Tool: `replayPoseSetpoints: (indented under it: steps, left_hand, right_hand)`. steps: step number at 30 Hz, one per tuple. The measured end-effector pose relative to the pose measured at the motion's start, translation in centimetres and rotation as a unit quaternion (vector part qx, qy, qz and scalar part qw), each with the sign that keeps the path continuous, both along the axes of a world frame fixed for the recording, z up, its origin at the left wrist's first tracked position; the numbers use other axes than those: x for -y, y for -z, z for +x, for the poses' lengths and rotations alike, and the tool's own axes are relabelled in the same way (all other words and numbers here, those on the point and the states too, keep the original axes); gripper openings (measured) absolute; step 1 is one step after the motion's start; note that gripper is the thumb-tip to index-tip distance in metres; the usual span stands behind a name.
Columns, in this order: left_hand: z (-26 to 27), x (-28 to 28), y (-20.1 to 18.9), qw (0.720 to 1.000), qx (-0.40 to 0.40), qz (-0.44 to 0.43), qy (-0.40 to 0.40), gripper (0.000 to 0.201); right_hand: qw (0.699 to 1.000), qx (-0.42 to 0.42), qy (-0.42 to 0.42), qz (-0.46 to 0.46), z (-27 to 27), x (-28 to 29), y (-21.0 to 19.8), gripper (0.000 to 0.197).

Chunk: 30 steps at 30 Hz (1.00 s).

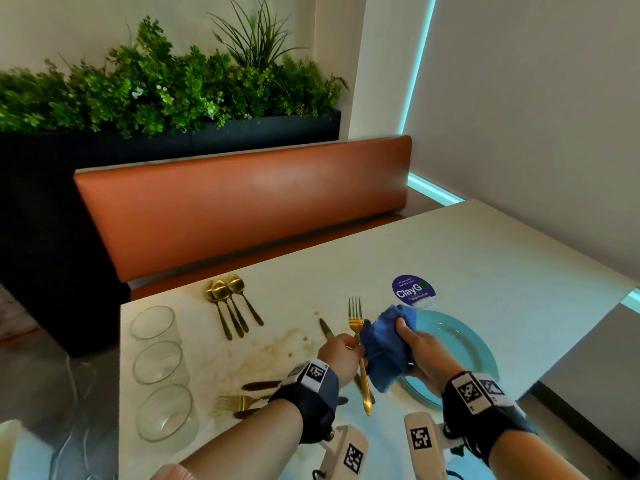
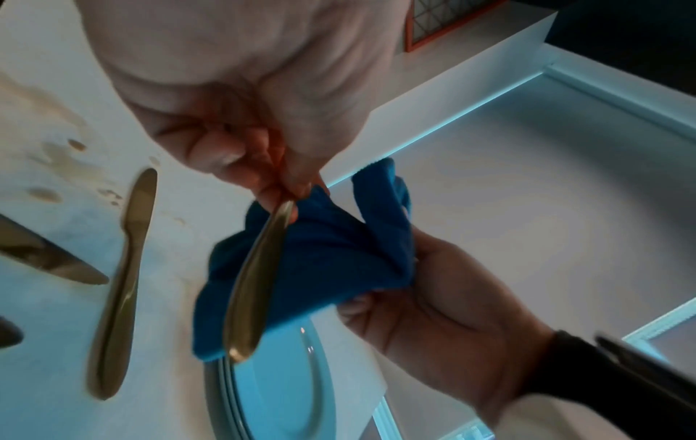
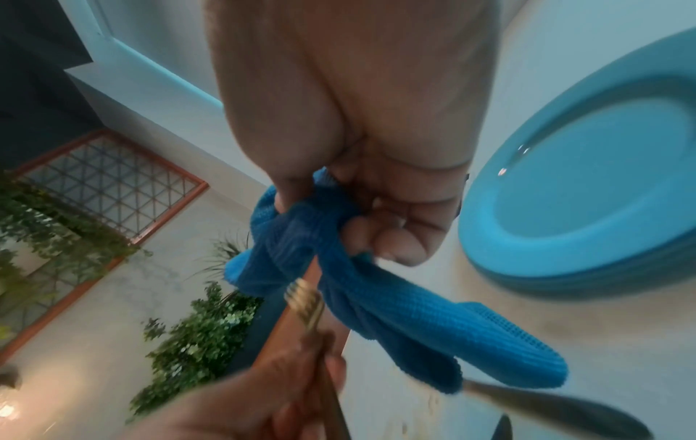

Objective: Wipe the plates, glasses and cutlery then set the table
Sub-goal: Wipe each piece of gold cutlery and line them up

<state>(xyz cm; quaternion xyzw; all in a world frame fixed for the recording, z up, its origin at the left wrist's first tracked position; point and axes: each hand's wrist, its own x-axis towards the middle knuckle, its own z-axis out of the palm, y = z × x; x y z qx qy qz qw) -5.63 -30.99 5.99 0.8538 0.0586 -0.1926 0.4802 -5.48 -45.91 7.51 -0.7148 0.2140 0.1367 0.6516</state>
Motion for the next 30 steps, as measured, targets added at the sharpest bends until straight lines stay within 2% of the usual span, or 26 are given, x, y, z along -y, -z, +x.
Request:
replayPoseSetpoints:
  steps: [3, 6, 10, 13, 16, 18, 20, 27, 30]
  left_hand:
    - [-1.8, -1.1, -1.4, 0.998, 0.018, 0.013, 0.058, 0.013]
    - [-3.4, -2.2, -2.0, 0.995, 0.023, 0.033, 0.094, 0.024]
    - [-5.2, -4.2, -2.5, 0.994, 0.014, 0.022, 0.105, 0.025]
    - [-5.9, -5.4, -3.0, 0.995, 0.016, 0.01, 0.102, 0.023]
    - [-6.5, -6.1, -3.3, 0.994, 0.027, 0.012, 0.108, 0.012]
    - [-6.9, -6.6, -3.2, 0.995, 0.023, 0.018, 0.096, 0.027]
    - [-7.2, -7.0, -3.1, 0.995, 0.02, 0.013, 0.093, 0.032]
    - [-7.1, -7.9, -4.0, 0.992, 0.042, 0.041, 0.113, 0.033]
    - [-6.7, -8.3, -4.7, 0.988, 0.045, 0.05, 0.137, 0.031]
  right_hand:
    - [0.999, -0.001, -0.04, -0.011, -1.5, -3.3, -0.1, 0.032]
    - [0.999, 0.018, -0.032, -0.027, -2.6, -5.5, -0.1, 0.028]
    - [0.991, 0.046, -0.021, -0.126, -3.4, -7.1, -0.8, 0.015]
    - [0.968, 0.063, -0.049, -0.238, -4.0, -7.9, -1.9, 0.027]
    - [0.948, 0.083, -0.073, -0.298, -4.3, -8.1, -2.1, 0.029]
    - [0.938, 0.096, -0.078, -0.325, -4.4, -8.3, -2.0, 0.026]
    - [0.926, 0.107, -0.087, -0.351, -4.5, -8.4, -1.9, 0.019]
    - [0.912, 0.129, -0.096, -0.377, -4.3, -9.0, -2.7, 0.019]
    - [0.916, 0.128, -0.097, -0.367, -4.0, -9.0, -3.1, 0.018]
